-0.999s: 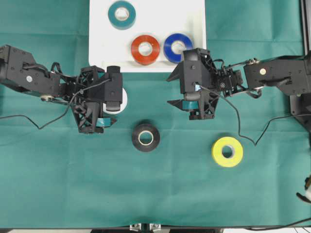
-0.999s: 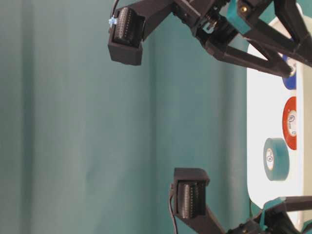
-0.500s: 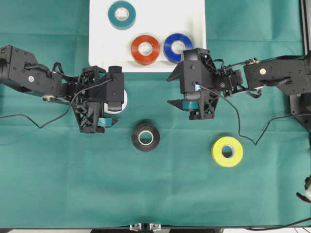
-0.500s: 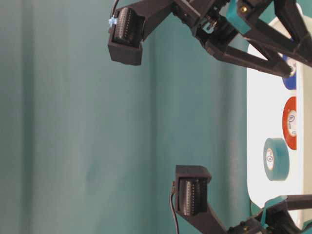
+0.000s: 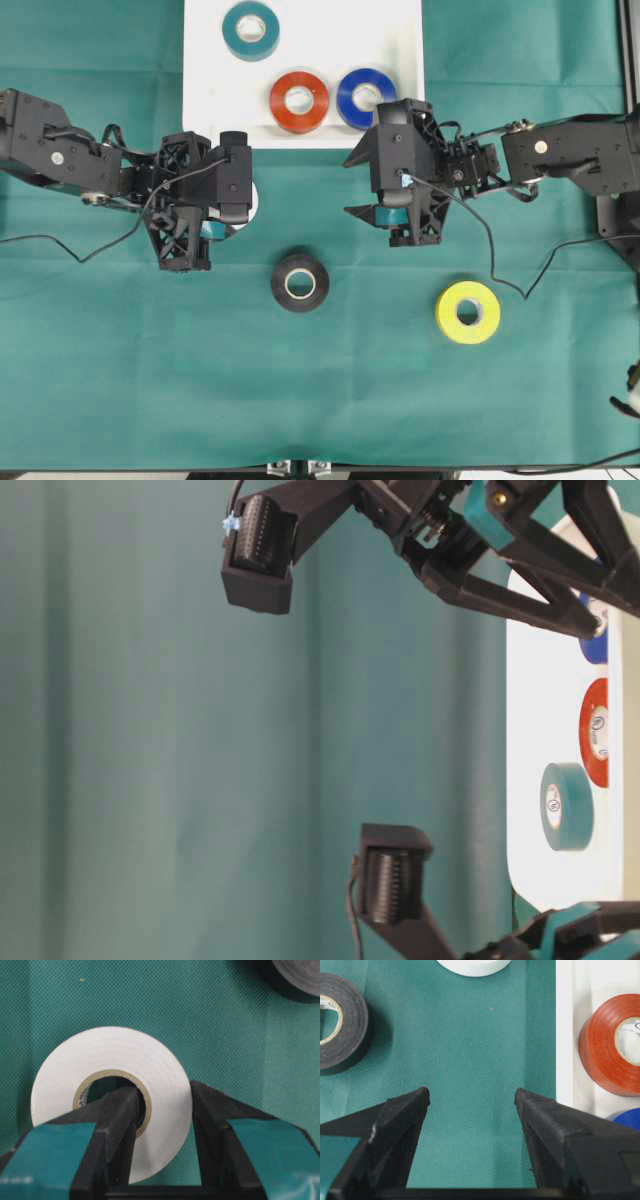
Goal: Put the tape alternately from left to right into the white case.
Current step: 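Lower the left gripper onto the white tape roll to grasp it, then carry the white roll into the tray beside the teal roll, release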
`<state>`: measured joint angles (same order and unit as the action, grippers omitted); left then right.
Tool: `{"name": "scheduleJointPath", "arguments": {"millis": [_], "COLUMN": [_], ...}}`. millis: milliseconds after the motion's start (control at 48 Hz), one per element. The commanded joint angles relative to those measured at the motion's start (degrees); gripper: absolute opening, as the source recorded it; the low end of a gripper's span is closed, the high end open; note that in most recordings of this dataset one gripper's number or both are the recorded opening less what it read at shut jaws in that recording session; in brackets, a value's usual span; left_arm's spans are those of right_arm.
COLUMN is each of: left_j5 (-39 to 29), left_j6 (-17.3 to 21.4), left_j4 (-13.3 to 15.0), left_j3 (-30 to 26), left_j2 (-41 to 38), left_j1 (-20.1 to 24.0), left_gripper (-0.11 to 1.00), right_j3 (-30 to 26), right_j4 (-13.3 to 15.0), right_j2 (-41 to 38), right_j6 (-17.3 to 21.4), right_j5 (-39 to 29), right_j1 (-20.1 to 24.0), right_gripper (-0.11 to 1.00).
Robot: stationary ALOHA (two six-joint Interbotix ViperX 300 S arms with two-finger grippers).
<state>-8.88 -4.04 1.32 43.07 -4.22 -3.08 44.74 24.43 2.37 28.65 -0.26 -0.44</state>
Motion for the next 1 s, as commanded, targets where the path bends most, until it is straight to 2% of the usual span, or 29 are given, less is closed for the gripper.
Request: {"name": "scheduleJointPath", "arguments": {"millis": [0, 333, 583, 853, 978], "left_j5": [-0.70, -6.15, -7.38, -6.77, -5.62], "left_j6": [0.18, 0.62, 1.49, 10.46, 13.36], "left_j4": [0.00, -0.09, -0.09, -0.09, -0.09], "left_j3": [-0.62, -0.62, -0.97, -1.67, -2.37], "left_j2": [3.87, 13.36, 14.24, 13.01, 11.34], "left_j1": [-0.35, 0.35, 3.78, 10.20, 13.18], "left_gripper": [-0.02, -0.02, -0.02, -0.02, -0.02], "right_j3": [-0.53, -0.62, -0.62, -0.62, -0.53], "right_j4": [0.00, 0.09, 0.09, 0.09, 0.09], "right_j2": [0.70, 0.70, 0.79, 0.70, 0.70], "right_j6": [0.09, 0.09, 0.09, 0.09, 0.09], "right_j5": [0.44, 0.44, 0.44, 0.44, 0.44], "right_j1": [0.18, 0.18, 0.18, 0.18, 0.18], "right_gripper": [0.77, 0.77, 0.77, 0.77, 0.77]}}
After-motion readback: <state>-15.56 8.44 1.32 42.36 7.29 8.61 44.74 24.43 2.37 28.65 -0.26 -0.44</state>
